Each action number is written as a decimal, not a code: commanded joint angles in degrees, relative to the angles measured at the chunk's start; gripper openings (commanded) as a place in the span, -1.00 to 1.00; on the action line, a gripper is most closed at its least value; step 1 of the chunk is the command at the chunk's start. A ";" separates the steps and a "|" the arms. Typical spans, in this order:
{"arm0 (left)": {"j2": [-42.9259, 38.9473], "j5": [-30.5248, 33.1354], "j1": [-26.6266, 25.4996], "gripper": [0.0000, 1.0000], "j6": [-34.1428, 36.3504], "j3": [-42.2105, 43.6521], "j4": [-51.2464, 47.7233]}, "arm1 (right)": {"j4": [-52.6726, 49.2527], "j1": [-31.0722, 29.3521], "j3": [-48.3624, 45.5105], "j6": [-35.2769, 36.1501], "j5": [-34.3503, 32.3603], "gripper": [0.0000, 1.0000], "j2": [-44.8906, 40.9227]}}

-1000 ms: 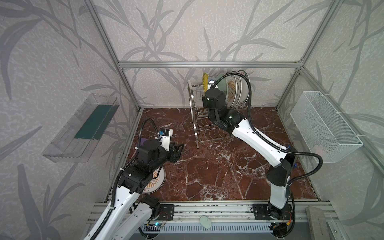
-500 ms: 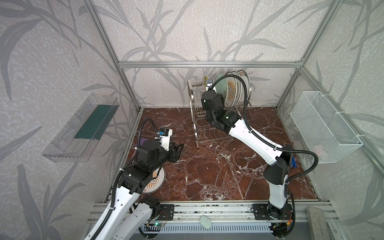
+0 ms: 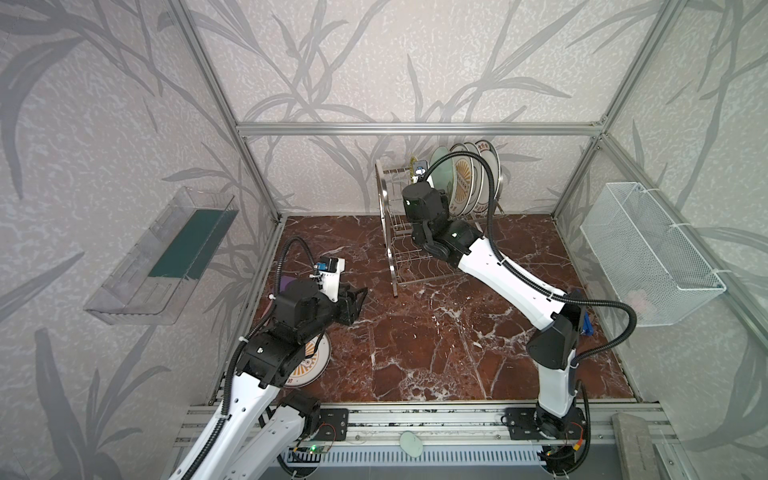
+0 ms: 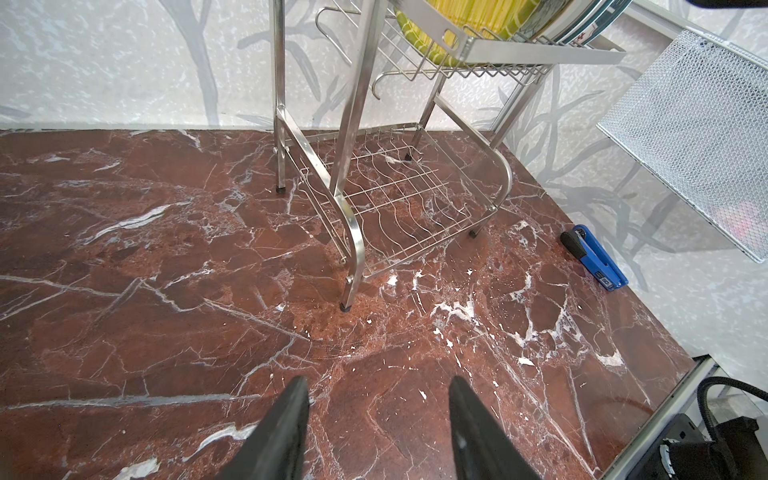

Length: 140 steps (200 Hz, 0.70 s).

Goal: Load the plates into the dish rack
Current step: 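Lower the bamboo plate down into the rack slot with the right gripper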

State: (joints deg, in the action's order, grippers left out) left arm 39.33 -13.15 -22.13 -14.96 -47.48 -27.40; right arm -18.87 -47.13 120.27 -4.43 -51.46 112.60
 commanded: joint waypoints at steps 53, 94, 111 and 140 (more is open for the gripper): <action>-0.42 -0.65 0.39 0.05 0.99 0.46 0.68 | -1.64 1.35 1.72 -4.32 3.34 -1.00 0.32; -0.93 -0.81 0.51 0.04 1.05 0.46 0.73 | -1.64 1.86 0.72 -5.01 5.05 -0.97 0.25; -1.22 -0.78 0.61 0.04 1.07 0.55 0.90 | -1.85 2.17 0.33 -5.57 6.08 -0.92 0.03; -1.01 -0.90 0.78 0.04 1.04 0.53 0.89 | -1.96 2.65 -0.45 -6.23 7.09 -0.85 -0.20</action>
State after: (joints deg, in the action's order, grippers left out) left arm 38.72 -13.56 -21.76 -14.96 -47.46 -27.38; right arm -20.05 -44.93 120.25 -9.23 -45.32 112.60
